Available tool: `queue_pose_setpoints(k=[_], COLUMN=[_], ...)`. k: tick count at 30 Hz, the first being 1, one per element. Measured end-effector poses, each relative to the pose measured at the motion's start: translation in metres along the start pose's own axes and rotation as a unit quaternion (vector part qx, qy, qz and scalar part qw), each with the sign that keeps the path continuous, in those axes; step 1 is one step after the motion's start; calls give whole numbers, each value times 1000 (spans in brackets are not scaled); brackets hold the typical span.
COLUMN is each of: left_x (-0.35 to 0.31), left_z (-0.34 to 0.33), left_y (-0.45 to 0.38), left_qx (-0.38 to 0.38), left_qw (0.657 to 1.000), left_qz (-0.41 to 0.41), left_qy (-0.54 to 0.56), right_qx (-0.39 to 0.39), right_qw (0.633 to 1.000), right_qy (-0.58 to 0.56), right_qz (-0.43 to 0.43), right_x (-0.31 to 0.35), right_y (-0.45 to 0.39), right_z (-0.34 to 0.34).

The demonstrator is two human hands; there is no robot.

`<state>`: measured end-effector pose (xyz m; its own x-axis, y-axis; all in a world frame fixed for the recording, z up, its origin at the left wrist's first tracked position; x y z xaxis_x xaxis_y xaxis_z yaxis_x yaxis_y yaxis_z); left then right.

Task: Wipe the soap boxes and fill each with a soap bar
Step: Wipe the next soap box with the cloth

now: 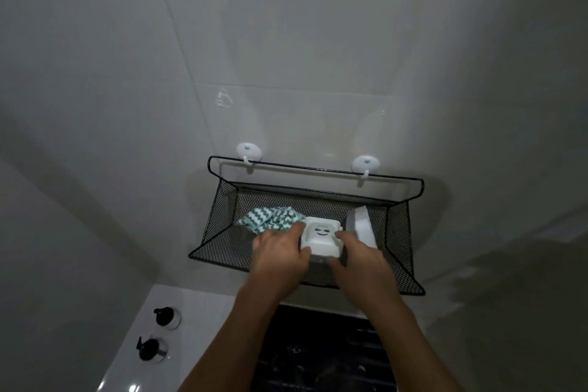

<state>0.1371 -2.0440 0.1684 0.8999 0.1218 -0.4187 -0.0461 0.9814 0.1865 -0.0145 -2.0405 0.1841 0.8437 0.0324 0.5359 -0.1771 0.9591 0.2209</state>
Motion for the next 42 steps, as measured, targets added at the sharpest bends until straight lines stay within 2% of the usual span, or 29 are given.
queue_pose_setpoints(k=[5, 11, 22, 28, 34, 39, 42], left_x=[1, -2, -10, -9, -18, -26, -8], left_z=[-4, 3, 45, 66, 74, 71, 78], left_y=[-10, -11, -21, -22, -17, -17, -33], left_qx=[46, 72, -45, -78, -98, -68, -90], left_qw=[999, 989, 976, 966, 955, 950, 952], left_qz=[-28, -83, -179, -206, -255, -290, -262], left_qy=[8, 97, 113, 137, 114, 96, 132], right_qx=[7, -22, -115, -98, -47, -27, -28], right_qw=[1000, 997, 990, 985, 952, 922, 890], right_qy=[-17, -62, -80, -142, -301, -386, -453], right_qz=[-10, -41, -4, -16, -17, -5, -40], right_x=[3, 5, 15, 10, 7, 4, -8], right_y=[-3, -5, -9, -12, -18, -24, -26], right_z=[-8, -5, 22, 30, 16, 8, 6])
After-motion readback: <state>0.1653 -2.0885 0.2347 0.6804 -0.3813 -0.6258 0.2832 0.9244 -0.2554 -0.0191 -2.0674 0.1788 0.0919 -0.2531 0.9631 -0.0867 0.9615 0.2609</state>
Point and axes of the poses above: each hand's wrist, its own y-axis away from the middle knuckle, its own z-axis out of the back of the hand, x = y × z, the point moved 6 cm from there along -y, towards the middle knuckle, and after that the axes turned 5 degrees about x, right-handed, at the moved point
